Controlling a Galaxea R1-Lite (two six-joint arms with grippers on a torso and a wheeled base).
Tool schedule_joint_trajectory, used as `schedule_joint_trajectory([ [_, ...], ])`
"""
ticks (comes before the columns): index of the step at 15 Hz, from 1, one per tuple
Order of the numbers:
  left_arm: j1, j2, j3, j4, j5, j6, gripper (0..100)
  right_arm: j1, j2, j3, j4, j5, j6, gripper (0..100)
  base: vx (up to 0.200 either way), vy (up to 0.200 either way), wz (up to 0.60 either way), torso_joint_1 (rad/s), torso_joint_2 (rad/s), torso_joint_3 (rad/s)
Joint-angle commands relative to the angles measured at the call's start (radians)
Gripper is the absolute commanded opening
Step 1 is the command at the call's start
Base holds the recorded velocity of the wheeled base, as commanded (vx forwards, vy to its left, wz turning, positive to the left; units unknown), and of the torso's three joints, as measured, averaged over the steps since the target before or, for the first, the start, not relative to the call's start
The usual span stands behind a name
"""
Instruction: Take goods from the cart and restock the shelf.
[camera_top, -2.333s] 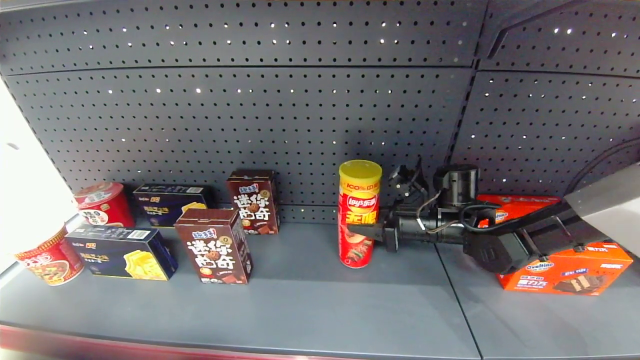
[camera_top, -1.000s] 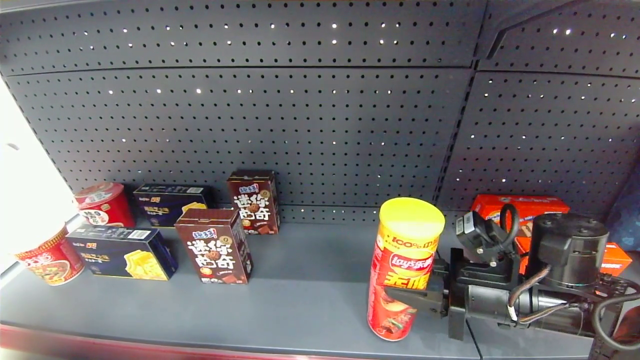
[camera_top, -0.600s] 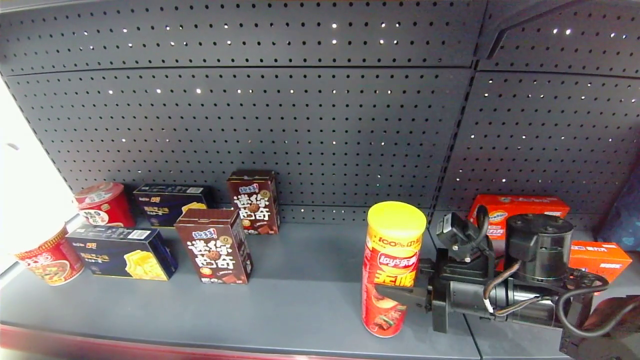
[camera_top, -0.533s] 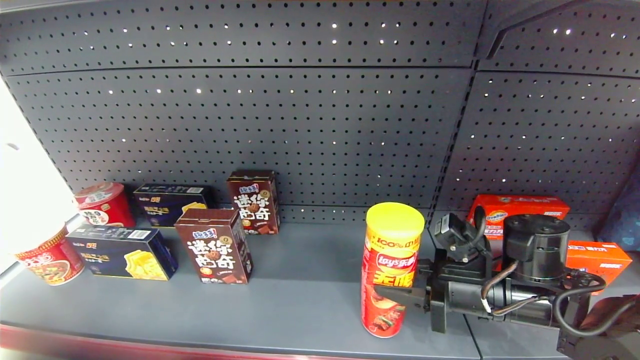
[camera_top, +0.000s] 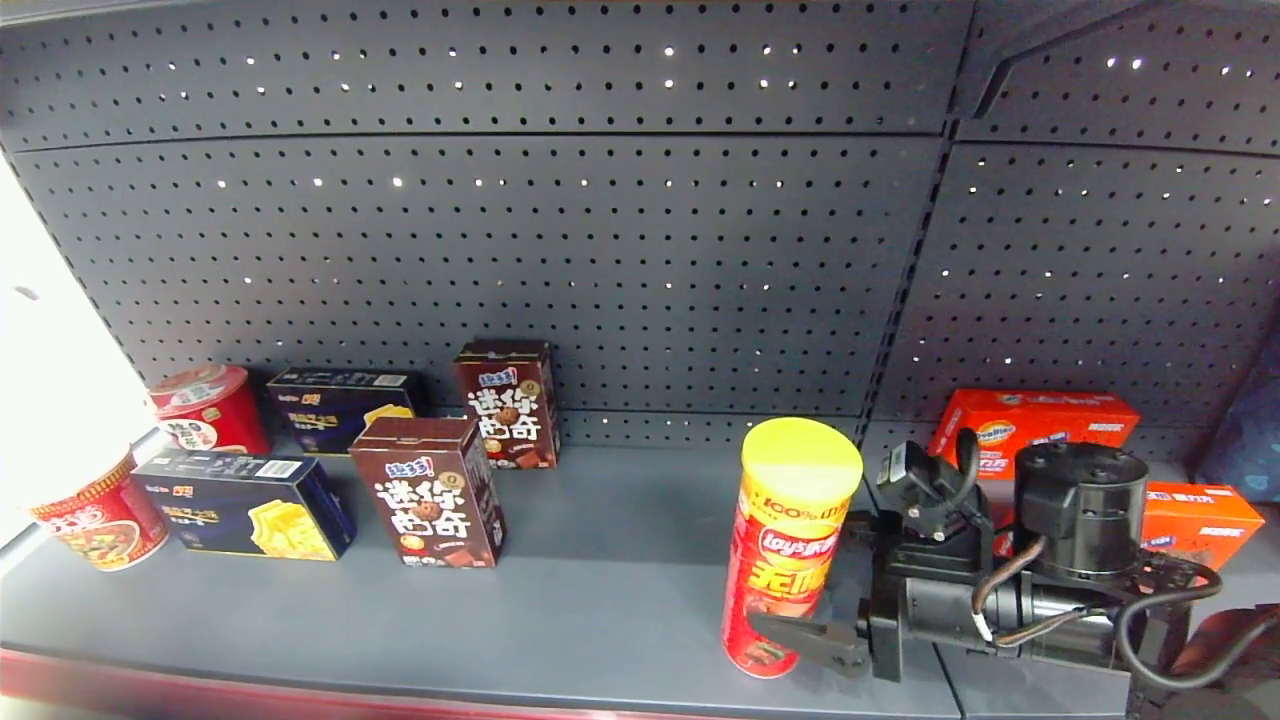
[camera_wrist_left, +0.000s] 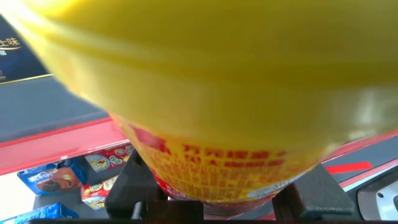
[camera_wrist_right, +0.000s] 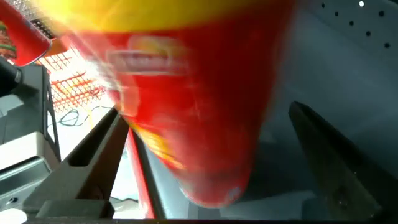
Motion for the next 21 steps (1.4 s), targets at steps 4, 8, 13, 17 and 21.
schedule_joint_trajectory([
  [4,0.005,0.012,-0.139,-0.032,-0.006,0.054,0,-0.081,-0.360,0.209,0.020,0.005,-0.001,100,0.000,0.000,0.00,0.000,0.00,0.000],
  [8,-0.012,0.284,-0.518,0.075,-0.175,0.096,0,-0.073,-0.703,0.218,0.348,-0.074,-0.001,100,0.000,0.000,0.00,0.000,0.00,0.000],
  [13,-0.054,0.627,-0.624,0.043,-0.347,0.116,0,-0.001,-0.788,0.206,0.511,-0.297,0.000,100,0.000,0.000,0.00,0.000,0.00,0.000],
  [17,-0.262,0.968,-0.679,-0.121,-0.371,0.114,0,-0.017,-0.795,0.207,0.517,-0.302,0.008,100,0.000,0.000,0.00,0.000,0.00,0.000],
  [21,-0.302,1.236,-0.801,-0.224,-0.374,0.113,0,-0.017,-0.795,0.235,0.518,-0.304,0.008,100,0.000,0.000,0.00,0.000,0.00,0.000],
])
